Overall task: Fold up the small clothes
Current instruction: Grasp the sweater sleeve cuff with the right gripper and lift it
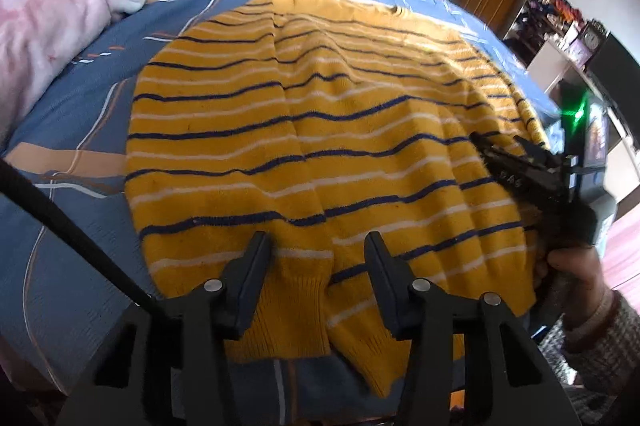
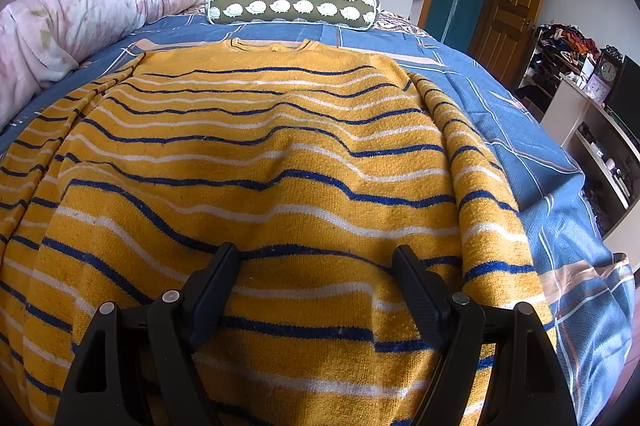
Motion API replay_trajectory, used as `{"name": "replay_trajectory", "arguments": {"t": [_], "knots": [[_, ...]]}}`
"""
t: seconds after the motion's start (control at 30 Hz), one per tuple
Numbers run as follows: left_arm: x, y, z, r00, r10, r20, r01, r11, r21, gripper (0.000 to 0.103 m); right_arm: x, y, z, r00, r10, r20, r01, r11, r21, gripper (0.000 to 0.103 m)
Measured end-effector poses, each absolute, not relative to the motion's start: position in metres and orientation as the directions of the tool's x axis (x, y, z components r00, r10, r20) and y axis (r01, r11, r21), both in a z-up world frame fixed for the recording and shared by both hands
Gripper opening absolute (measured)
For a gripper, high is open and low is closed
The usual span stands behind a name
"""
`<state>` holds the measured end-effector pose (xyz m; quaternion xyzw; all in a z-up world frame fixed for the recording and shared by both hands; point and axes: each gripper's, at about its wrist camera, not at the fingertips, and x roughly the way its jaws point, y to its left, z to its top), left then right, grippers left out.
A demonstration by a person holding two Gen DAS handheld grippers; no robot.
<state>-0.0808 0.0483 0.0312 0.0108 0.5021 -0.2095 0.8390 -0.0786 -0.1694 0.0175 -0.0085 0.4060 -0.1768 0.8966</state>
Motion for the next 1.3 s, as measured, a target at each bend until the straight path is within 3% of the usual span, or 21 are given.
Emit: {"name": "replay_trajectory", "arguments": {"t": [0.03, 0.1, 0.13, 0.27, 0.4, 0.7, 0.77, 0.83, 0.97, 1.0, 1.03, 1.13, 1.3], "knots": [[-0.080, 0.046, 0.029, 0.413, -0.307, -0.857, 0.359, 0.920, -0.157, 0.021, -0.079, -0.169, 0.017, 0.608, -0.324, -0.725, 0.310, 0.937, -0.159, 0.083], [-0.078, 0.052, 0.029, 0.418, -0.286, -0.862, 0.346, 0.928, -0.139, 0.011, -0.079, -0.169, 0.017, 0.608, -0.325, -0.725, 0.310, 0.937, -0.160, 0.083], [-0.074, 0.061, 0.033, 0.415, -0.321, -0.851, 0.327, 0.926, -0.190, 0.009, -0.079, -0.169, 0.017, 0.608, -0.325, -0.725, 0.310, 0.937, -0.160, 0.083], [-0.053, 0.123, 0.059, 0.518, -0.285, -0.806, 0.145, 0.958, -0.246, 0.008, -0.079, -0.170, 0.017, 0.608, -0.325, -0.725, 0.310, 0.937, -0.160, 0.083], [-0.020, 0.201, 0.091, 0.623, -0.122, -0.773, -0.074, 0.974, -0.213, 0.006, -0.079, -0.170, 0.017, 0.608, -0.325, -0.725, 0.310, 0.937, -0.161, 0.083], [0.032, 0.279, 0.110, 0.650, 0.069, -0.756, -0.309, 0.934, -0.180, 0.008, -0.078, -0.169, 0.017, 0.605, -0.333, -0.723, 0.312, 0.935, -0.170, 0.083], [0.028, 0.286, 0.111, 0.658, 0.050, -0.752, -0.330, 0.916, -0.228, 0.014, -0.079, -0.169, 0.017, 0.605, -0.332, -0.724, 0.312, 0.935, -0.168, 0.083], [0.019, 0.294, 0.112, 0.676, 0.010, -0.737, -0.321, 0.904, -0.282, 0.036, -0.079, -0.170, 0.017, 0.603, -0.328, -0.727, 0.312, 0.936, -0.164, 0.084], [-0.019, 0.296, 0.113, 0.688, 0.004, -0.725, -0.313, 0.903, -0.293, 0.055, -0.075, -0.173, 0.019, 0.580, -0.304, -0.755, 0.295, 0.943, -0.153, 0.084], [-0.031, 0.298, 0.115, 0.696, 0.014, -0.718, -0.314, 0.905, -0.287, 0.062, -0.072, -0.172, 0.024, 0.557, -0.297, -0.776, 0.275, 0.947, -0.165, 0.083], [-0.044, 0.300, 0.116, 0.704, 0.023, -0.710, -0.314, 0.906, -0.283, 0.069, -0.071, -0.167, 0.035, 0.551, -0.288, -0.783, 0.250, 0.952, -0.175, 0.073], [-0.086, 0.313, 0.117, 0.729, 0.025, -0.684, -0.304, 0.907, -0.290, 0.072, -0.070, -0.133, 0.069, 0.624, -0.212, -0.752, 0.138, 0.977, -0.161, 0.071], [-0.122, 0.327, 0.096, 0.725, 0.002, -0.689, -0.328, 0.881, -0.341, 0.073, -0.034, 0.003, 0.085, 0.617, 0.057, -0.785, -0.288, 0.945, -0.158, 0.071]]}}
